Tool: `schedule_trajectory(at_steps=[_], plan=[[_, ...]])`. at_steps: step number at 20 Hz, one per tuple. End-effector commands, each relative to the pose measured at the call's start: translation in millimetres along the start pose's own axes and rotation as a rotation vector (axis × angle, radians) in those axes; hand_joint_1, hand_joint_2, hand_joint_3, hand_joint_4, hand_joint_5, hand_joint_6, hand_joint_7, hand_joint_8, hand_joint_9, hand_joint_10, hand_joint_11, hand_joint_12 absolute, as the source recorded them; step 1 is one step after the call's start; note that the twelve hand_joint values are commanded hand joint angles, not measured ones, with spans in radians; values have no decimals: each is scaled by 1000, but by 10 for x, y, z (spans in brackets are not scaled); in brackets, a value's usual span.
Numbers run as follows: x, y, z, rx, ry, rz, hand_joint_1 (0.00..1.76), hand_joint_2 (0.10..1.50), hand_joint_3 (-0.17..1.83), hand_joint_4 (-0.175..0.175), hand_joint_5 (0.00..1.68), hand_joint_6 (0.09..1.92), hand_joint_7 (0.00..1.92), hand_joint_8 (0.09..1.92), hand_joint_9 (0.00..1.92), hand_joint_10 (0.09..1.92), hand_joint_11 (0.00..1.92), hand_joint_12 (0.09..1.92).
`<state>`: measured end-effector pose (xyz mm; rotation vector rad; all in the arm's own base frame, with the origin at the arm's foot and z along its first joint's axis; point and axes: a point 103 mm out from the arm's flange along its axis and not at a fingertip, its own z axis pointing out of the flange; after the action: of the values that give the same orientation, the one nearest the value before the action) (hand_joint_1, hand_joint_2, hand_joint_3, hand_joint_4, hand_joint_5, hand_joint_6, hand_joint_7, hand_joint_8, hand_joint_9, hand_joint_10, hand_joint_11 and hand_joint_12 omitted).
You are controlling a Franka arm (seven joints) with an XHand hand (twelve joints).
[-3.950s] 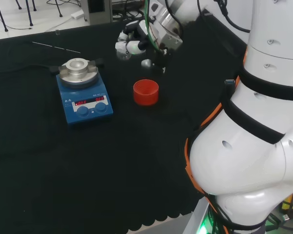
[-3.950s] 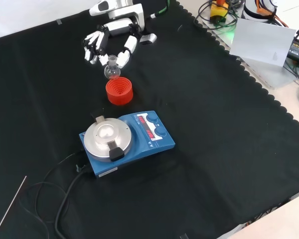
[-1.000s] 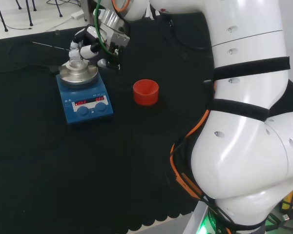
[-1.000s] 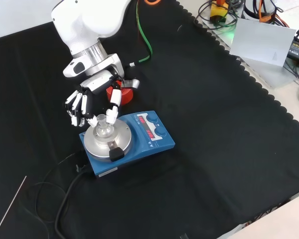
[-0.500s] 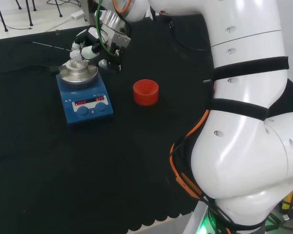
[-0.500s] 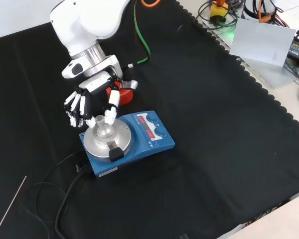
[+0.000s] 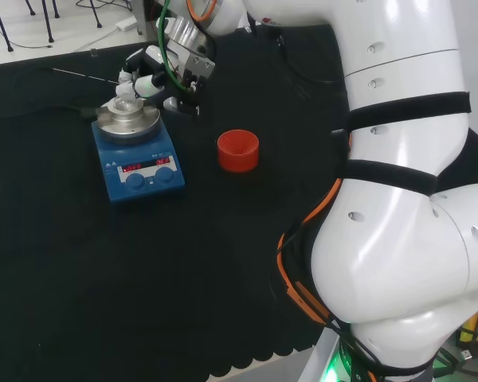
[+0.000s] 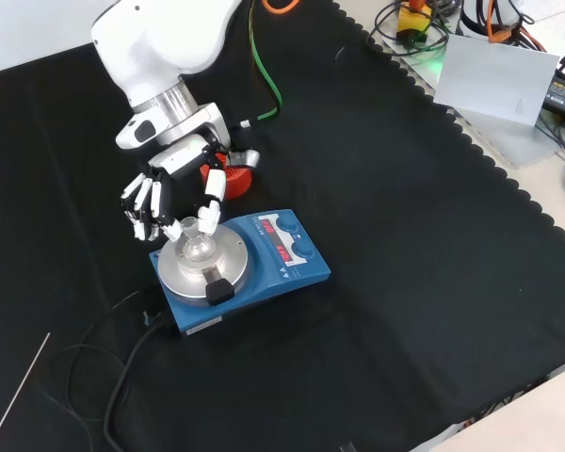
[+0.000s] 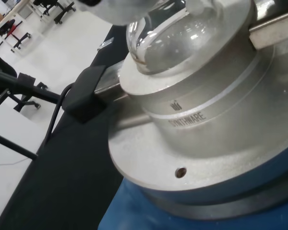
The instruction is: Place the round-bottom flask on the heater.
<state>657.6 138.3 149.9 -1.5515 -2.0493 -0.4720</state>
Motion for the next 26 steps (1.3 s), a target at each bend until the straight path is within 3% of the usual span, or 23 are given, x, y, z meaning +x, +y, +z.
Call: schedule_trajectory(at_steps=[1, 4, 10, 26], plan=[[41, -36, -18, 40, -26, -15, 971, 642, 667, 25, 591, 788, 386, 529, 572, 548, 56, 1356], [52, -64, -36, 47, -34, -13, 939, 542, 786, 19, 459, 599, 318, 561, 503, 595, 8, 1363], [72, -153, -161, 42, -59, -10, 912, 528, 773, 23, 406, 351, 272, 587, 461, 629, 0, 1341], [121, -684, -753, -19, -96, 6, 851, 531, 745, 32, 388, 176, 243, 592, 425, 643, 0, 1324]])
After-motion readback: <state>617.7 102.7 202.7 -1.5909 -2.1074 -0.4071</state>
